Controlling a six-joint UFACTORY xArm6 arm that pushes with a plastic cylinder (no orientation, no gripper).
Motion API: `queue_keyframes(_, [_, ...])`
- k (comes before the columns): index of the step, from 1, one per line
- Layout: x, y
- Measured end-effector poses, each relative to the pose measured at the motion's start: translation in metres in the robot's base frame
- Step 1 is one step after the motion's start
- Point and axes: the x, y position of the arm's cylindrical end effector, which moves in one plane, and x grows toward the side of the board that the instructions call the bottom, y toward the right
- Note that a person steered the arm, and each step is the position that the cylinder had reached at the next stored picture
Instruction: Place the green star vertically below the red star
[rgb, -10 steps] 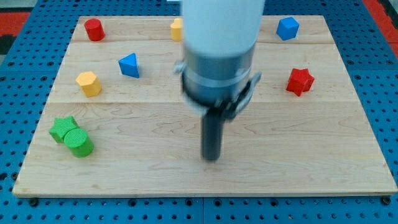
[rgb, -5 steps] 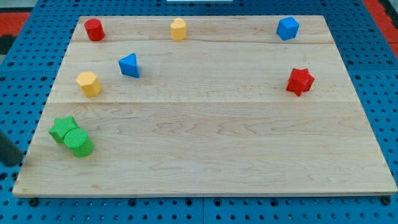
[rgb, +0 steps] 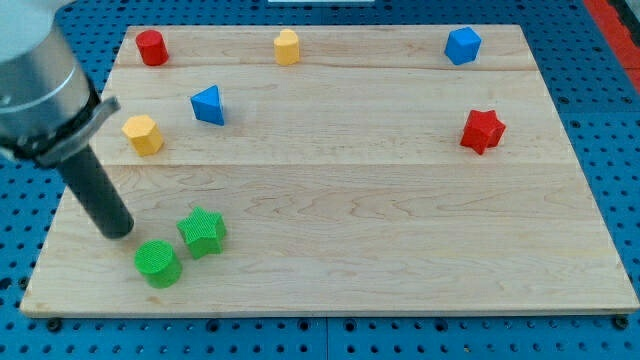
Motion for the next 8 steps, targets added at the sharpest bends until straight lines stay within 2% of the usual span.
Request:
queue_keyframes(1, [0.008, 0.095])
queue_keyframes(2, [-0.001, 0.154])
queue_keyframes(3, [-0.028, 0.117])
queue_keyframes(4, [-0.047, 0.139])
queue_keyframes(5, [-0.03, 0.242])
queue_keyframes(6, [0.011, 0.308])
queue_keyframes(7, [0.018, 0.253])
queue_keyframes(8, [0.056, 0.287])
